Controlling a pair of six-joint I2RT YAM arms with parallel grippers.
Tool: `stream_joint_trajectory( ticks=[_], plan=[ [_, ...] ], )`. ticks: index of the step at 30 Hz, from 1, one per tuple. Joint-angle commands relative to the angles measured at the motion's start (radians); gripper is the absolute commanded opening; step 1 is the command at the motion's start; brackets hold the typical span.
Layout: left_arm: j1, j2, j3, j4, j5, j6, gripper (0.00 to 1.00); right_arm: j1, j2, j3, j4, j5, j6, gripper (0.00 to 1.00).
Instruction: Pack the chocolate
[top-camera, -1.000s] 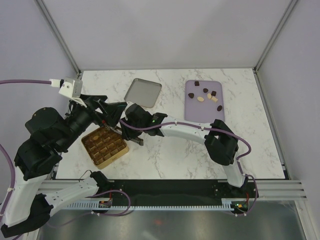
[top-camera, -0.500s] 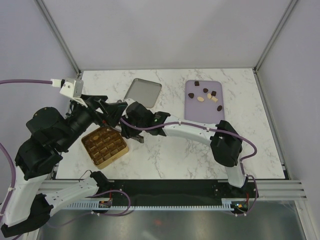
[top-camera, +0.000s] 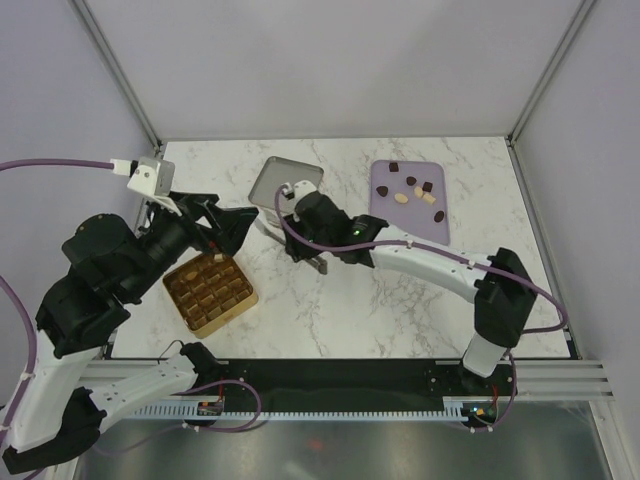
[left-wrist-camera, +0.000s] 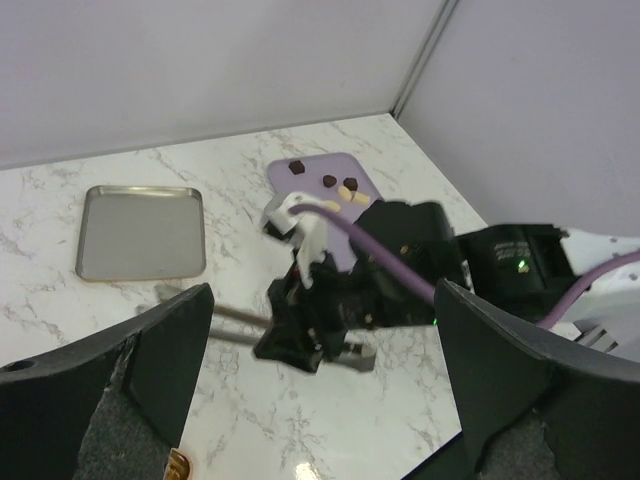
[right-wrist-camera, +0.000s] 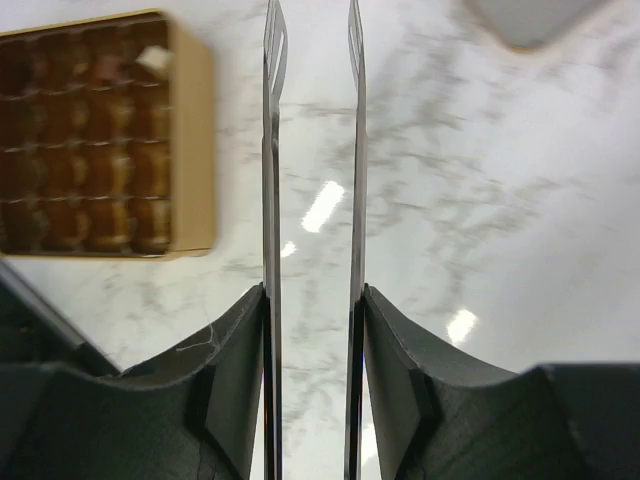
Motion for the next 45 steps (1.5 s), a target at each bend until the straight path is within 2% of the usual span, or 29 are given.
stream_joint_trajectory(
  ticks=[1, 7, 15, 21, 39, 45],
  plan=[
    [0.0, 0.001, -0.033, 0.009, 0.009, -0.008, 1.0, -0.153, -0.155, -0.11, -0.034, 0.071, -0.026, 0.49],
    [0.0, 0.03, -0.087, 0.015, 0.009, -0.02, 1.0, -0.377, -0.272, -0.233, -0.109, 0.134, -0.086, 0.49],
    [0.0, 0.049, -0.116, 0.033, 0.015, -0.021, 1.0, -0.585, -0.222, -0.233, -0.118, 0.078, -0.14, 0.5],
    [0.0, 0.037, -0.117, 0.032, 0.007, -0.014, 1.0, -0.631, -0.153, -0.204, -0.115, 0.062, -0.169, 0.51],
    [0.0, 0.052, -0.097, 0.03, 0.015, -0.01, 1.0, -0.659, 0.031, -0.124, -0.077, 0.036, -0.202, 0.52],
    [0.0, 0.066, -0.082, 0.032, 0.015, -0.005, 1.0, -0.659, 0.039, -0.118, -0.075, 0.028, -0.201, 0.48]
  ],
)
